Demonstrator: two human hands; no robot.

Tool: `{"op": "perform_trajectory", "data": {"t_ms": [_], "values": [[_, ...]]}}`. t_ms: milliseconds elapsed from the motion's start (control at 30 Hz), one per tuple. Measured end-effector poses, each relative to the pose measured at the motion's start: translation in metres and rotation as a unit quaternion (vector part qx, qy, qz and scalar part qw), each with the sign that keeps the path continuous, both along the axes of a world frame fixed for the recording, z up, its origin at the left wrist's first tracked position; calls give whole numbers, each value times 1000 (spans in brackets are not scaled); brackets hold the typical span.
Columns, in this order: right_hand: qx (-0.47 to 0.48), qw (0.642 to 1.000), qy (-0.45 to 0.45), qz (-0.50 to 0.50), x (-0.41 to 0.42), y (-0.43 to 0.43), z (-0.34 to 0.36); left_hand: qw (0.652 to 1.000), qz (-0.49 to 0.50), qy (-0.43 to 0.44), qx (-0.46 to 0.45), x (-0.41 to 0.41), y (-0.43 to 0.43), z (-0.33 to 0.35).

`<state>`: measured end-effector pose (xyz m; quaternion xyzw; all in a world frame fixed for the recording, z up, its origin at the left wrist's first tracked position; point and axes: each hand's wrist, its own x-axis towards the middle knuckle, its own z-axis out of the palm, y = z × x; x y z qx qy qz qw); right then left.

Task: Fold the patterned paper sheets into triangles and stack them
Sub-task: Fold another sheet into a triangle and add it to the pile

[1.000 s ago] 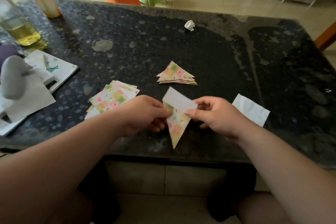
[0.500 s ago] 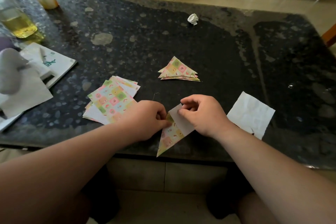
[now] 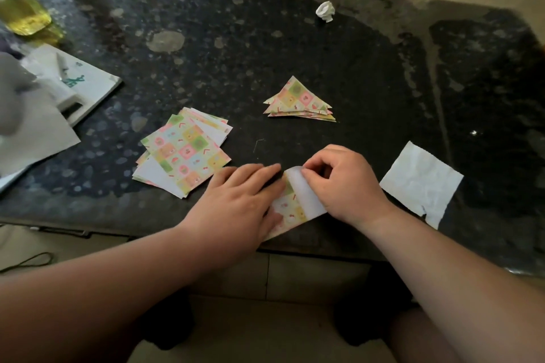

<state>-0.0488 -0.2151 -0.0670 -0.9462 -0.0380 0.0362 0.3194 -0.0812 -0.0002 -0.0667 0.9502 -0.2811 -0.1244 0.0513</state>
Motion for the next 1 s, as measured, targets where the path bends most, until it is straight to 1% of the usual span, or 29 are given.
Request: {"op": "perform_trajectory", "data": {"t_ms": [167, 233, 333, 733, 1000], "values": [[-20, 997, -47, 56, -3, -5, -2, 998, 24, 46, 39, 17, -2, 5], [-30, 993, -68, 88, -4, -8, -3, 998, 20, 42, 40, 15, -1, 3], [-38, 990, -78, 114, -9, -12, -5, 999, 18, 31, 33, 13, -1, 4], [-65, 978, -117, 160, -10, -19, -10, 999, -5, 20, 47, 18, 1, 10], [-71, 973, -119, 184, -11, -16, -9, 998, -7, 7, 55, 17, 2, 8]]}}
